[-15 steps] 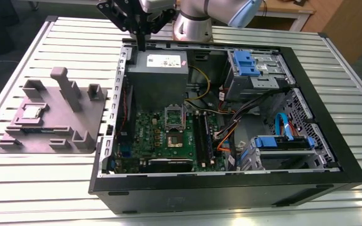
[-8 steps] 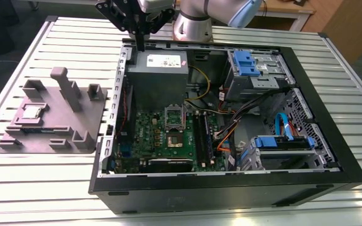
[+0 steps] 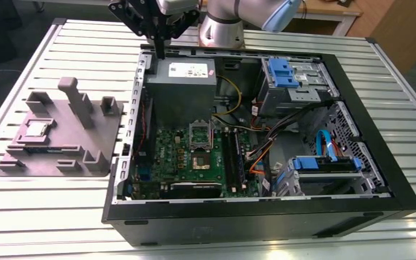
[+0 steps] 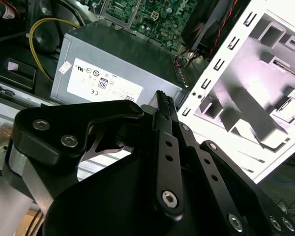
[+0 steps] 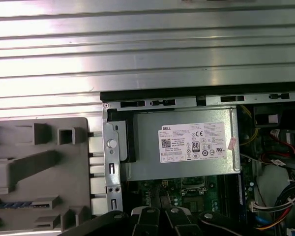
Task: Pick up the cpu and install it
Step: 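Reach for the cpu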
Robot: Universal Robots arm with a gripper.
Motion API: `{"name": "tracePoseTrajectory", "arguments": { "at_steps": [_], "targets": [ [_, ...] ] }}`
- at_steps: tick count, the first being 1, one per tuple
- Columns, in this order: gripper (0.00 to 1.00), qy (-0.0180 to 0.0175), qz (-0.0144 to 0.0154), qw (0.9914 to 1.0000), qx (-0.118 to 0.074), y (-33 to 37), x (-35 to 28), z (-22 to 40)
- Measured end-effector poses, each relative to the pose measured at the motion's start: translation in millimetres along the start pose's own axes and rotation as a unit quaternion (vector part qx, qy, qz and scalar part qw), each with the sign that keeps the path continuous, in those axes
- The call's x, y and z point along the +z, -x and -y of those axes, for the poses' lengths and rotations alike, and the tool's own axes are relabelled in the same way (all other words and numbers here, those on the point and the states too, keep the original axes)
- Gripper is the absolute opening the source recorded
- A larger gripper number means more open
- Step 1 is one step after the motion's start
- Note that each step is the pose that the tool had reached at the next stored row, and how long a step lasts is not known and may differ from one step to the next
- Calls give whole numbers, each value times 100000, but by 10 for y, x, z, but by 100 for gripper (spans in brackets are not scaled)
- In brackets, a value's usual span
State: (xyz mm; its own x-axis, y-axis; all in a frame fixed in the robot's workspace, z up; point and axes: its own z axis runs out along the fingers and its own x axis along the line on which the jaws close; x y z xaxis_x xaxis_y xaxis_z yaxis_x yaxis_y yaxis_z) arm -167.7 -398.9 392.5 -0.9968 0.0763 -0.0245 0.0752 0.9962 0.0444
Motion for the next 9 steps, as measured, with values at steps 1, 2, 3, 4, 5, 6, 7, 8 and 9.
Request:
{"name": "tracePoseTrajectory", "arguments": {
  "at_steps": [1,2,3,4,5,6,7,8,9],
  "targets": [
    [11,-1,-1,100000,-4,-3,0,0],
    [11,0,0,100000,-2,-6,0,1],
    [11,0,0,100000,-3,-9,0,1],
    [11,-1,-1,100000,-7,-11,0,1],
    [11,-1,0,100000,-6,-12,0,1],
    [11,-2,-2,100000,-5,-15,0,1],
    [11,-3,-2,100000,-2,-17,0,1],
    [11,0,2,100000,-4,-19,0,2],
    [11,-2,0,100000,-5,-22,0,2]
  ]
}}
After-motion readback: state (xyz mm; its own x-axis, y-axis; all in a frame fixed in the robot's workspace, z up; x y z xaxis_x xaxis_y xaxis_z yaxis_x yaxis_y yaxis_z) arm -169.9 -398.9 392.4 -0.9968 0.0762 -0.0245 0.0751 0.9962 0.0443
